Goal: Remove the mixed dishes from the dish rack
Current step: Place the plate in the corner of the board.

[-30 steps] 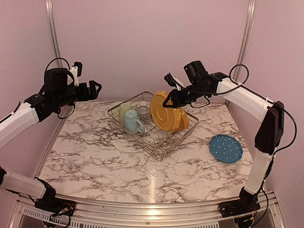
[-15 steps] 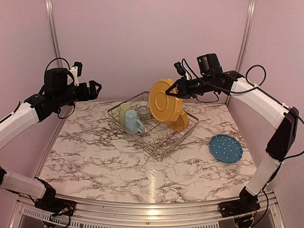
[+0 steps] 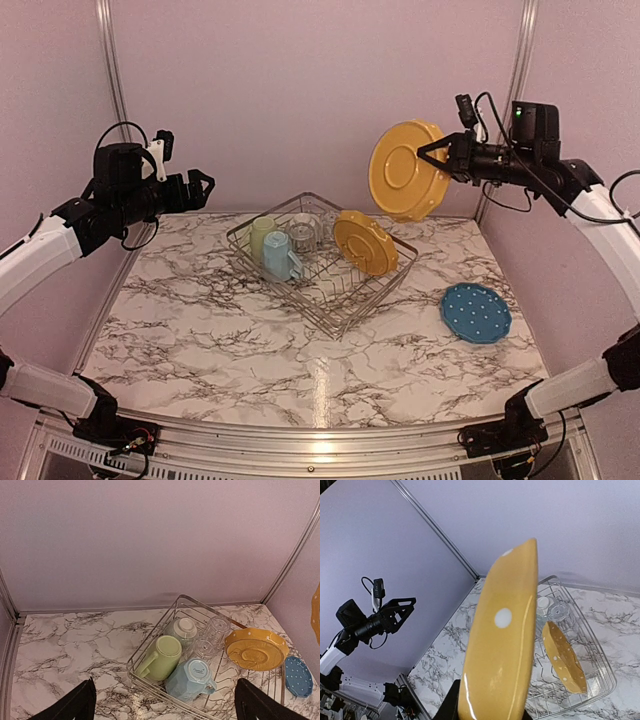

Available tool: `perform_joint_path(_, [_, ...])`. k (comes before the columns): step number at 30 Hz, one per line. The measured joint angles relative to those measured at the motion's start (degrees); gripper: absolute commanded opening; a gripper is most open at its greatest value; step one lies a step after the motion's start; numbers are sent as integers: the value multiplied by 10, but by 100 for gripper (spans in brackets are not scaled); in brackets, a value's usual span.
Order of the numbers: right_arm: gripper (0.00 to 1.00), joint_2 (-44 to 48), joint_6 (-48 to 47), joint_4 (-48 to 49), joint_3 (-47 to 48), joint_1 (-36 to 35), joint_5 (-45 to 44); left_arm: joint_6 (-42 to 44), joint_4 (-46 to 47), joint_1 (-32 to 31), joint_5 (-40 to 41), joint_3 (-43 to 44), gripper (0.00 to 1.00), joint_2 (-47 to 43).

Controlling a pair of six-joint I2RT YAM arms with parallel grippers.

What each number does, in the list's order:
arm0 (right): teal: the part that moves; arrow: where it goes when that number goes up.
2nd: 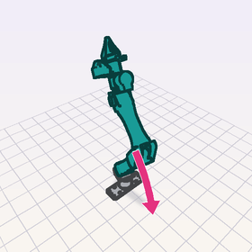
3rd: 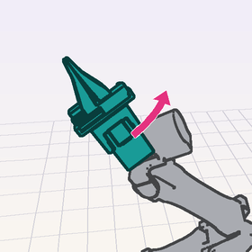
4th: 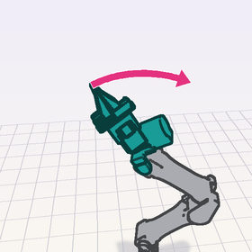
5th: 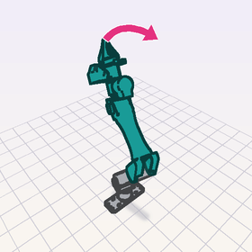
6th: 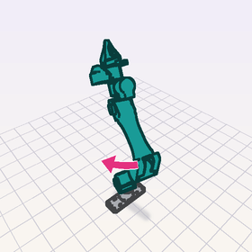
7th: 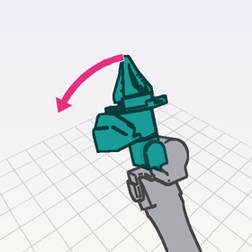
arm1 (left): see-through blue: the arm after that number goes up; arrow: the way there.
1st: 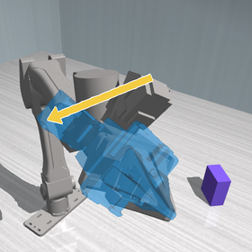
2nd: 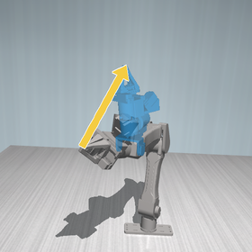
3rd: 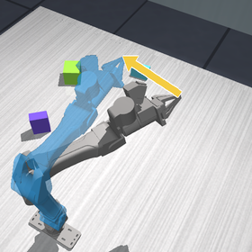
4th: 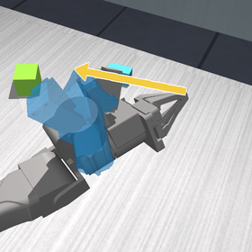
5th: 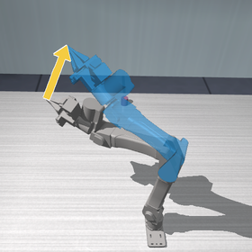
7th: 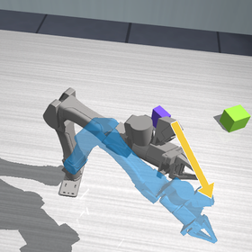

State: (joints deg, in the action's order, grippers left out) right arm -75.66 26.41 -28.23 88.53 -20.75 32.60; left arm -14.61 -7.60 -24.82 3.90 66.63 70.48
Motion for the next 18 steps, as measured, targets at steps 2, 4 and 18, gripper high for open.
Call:
perform_joint_path(2, [0,27,-10,-13,1,13,-31,-1,0,0,0,0,99,0])
perform_joint_path(4, [0,49,-25,-42,7,18,-72,-2,0,0,0,0,99,0])
perform_joint_path(18, [0,98,-122,-230,-76,21,-398,-7,0,0,-9,0,99,0])
